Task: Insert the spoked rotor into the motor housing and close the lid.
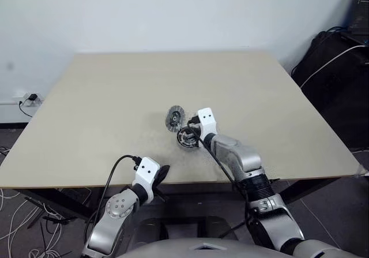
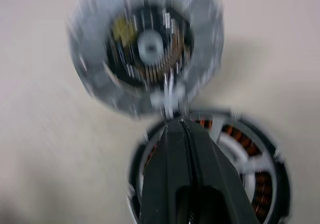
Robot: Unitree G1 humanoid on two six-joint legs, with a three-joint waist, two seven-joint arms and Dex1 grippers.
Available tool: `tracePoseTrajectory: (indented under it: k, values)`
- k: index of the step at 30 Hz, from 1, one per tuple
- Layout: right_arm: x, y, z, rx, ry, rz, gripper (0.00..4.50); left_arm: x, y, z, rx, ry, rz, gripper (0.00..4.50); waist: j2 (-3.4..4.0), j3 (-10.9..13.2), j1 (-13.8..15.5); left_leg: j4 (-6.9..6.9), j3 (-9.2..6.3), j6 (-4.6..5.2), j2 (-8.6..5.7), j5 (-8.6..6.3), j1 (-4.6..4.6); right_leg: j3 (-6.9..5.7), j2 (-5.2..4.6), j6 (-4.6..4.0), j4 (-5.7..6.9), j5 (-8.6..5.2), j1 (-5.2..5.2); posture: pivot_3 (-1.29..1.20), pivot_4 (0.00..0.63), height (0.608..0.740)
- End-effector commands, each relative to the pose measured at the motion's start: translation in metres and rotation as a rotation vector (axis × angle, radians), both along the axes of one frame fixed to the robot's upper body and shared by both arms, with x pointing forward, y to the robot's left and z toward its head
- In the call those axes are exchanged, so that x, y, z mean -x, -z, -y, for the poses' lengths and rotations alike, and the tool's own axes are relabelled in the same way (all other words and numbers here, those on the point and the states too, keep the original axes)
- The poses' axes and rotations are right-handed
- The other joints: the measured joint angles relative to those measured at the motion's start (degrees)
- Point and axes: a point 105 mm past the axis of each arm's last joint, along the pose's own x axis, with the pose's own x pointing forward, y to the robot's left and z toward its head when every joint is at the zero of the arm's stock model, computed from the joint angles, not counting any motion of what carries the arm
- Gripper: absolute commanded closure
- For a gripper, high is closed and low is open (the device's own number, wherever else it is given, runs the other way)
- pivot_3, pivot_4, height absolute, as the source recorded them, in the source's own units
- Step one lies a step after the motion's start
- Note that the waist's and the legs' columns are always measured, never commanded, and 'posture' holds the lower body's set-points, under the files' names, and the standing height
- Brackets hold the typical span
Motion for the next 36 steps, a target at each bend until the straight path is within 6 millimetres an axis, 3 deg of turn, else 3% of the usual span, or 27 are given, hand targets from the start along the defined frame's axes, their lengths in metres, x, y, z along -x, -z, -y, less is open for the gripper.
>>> tracePoseTrajectory:
  k: [1,5,11,14,20,26,36]
  values:
    - [0.000,0.005,0.002,0.015,-0.013,-0.003,4.48,-0.004,-0.012,0.003,0.021,-0.001,0.051,4.50,-0.01,0.0,0.0,0.01,0.02,0.00,0.00,0.00,0.00,0.02,0.00,0.00,0.05,0.00,0.00,0.00,0.000,0.740]
    - [-0.004,-0.001,0.008,0.010,0.003,0.004,4.48,-0.003,-0.011,0.002,0.020,-0.006,0.047,4.50,-0.14,-0.1,0.0,0.03,0.02,-0.03,0.01,0.01,0.14,0.02,-0.03,-0.02,0.12,-0.02,0.03,0.00,0.000,0.740]
    - [-0.008,-0.053,-0.004,-0.041,-0.147,0.135,4.48,-0.004,-0.011,0.002,0.020,-0.003,0.046,4.50,-0.13,-0.1,0.1,0.07,0.01,-0.02,0.00,0.02,0.03,0.03,-0.12,-0.02,0.14,-0.02,-0.07,0.00,0.000,0.740]
    - [-0.006,-0.060,-0.004,0.037,-0.244,0.132,3.87,-0.005,-0.011,0.003,0.022,0.001,0.046,4.50,-0.14,-0.1,0.0,0.06,-0.01,-0.02,0.01,0.01,0.02,0.02,-0.09,-0.06,0.14,-0.04,-0.10,0.00,0.000,0.740]
    - [0.010,-0.052,-0.001,0.339,-0.567,0.136,1.95,-0.006,-0.010,0.004,0.027,0.002,0.046,4.50,-0.18,-0.1,0.2,0.08,-0.11,0.00,-0.01,0.01,0.01,-0.05,-0.13,-0.13,0.11,-0.08,-0.07,0.00,0.000,0.740]
    - [0.018,-0.046,0.008,0.606,-0.854,0.158,1.95,-0.005,-0.009,0.005,0.034,-0.011,0.043,4.50,-0.25,0.0,0.3,0.14,-0.10,0.04,-0.01,-0.01,0.01,-0.09,-0.11,-0.10,0.12,-0.07,-0.07,0.00,0.000,0.740]
    - [0.009,-0.037,0.011,0.713,-0.955,0.142,1.95,-0.003,-0.008,0.006,0.040,-0.031,0.043,4.50,-0.32,0.0,0.8,0.16,-0.13,0.03,-0.01,-0.01,-0.01,-0.12,-0.13,-0.09,0.12,-0.06,-0.05,0.00,0.000,0.740]
